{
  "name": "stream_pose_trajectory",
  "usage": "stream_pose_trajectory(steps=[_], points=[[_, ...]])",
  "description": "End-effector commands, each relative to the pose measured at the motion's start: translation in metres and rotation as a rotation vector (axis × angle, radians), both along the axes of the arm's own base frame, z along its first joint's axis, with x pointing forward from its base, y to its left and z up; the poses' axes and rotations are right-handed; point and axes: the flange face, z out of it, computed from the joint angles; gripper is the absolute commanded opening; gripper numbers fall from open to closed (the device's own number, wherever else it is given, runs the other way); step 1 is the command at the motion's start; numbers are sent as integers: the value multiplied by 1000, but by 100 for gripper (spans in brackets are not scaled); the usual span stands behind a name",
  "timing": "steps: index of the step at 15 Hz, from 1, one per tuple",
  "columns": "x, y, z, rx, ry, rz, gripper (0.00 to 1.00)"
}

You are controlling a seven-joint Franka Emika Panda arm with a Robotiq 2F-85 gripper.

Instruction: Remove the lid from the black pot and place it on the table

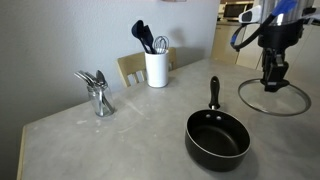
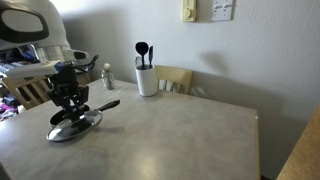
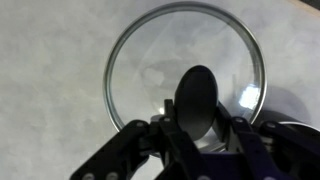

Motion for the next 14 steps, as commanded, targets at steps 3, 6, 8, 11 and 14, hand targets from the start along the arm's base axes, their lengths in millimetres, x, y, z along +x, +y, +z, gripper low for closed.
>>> stream_pose_trajectory(steps=[3, 6, 8, 11, 14], points=[[-24, -91, -1, 42, -77, -67, 14], [-26, -129, -10, 55, -139, -115, 14], [-27, -147, -22, 69, -174, -146, 14], [-29, -162, -46, 99, -208, -210, 14], [-29, -170, -75, 137, -211, -284, 14]])
